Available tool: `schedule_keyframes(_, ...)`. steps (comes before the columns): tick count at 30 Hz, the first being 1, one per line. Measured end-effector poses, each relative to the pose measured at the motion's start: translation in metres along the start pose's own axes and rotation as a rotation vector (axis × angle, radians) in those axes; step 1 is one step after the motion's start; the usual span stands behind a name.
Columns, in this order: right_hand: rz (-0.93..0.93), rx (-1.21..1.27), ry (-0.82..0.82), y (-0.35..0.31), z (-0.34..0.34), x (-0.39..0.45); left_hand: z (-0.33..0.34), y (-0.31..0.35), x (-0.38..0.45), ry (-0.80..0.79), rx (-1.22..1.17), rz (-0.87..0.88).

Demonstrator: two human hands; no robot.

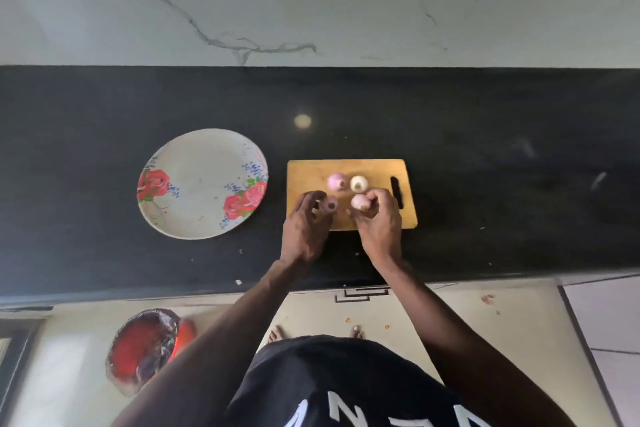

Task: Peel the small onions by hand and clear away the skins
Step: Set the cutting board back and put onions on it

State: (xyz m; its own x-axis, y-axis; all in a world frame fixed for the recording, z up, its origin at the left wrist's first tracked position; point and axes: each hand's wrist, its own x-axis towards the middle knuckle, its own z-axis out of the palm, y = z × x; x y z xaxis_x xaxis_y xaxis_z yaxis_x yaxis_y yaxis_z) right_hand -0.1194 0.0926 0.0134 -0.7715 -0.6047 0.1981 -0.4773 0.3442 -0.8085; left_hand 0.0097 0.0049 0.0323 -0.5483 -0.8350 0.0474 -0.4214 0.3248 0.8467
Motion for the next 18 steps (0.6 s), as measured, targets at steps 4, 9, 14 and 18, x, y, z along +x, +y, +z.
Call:
schedule_keyframes(4, -0.051, -0.027, -0.044, 0.012, 0.003, 0.003, 0.012, 0.006, -0.002, 0.009, 0.087, 0.031)
schedule_keyframes(9, -0.084, -0.015, -0.051, 0.016, -0.001, 0.005, 0.019, 0.014, 0.003, 0.022, 0.150, -0.009)
schedule_keyframes(14, -0.110, 0.005, -0.076, 0.021, -0.004, 0.004, 0.021, 0.008, 0.002, -0.002, 0.199, 0.009)
schedule_keyframes(18, -0.103, -0.004, -0.086, 0.021, -0.004, 0.005, 0.021, 0.008, 0.002, -0.005, 0.219, 0.016)
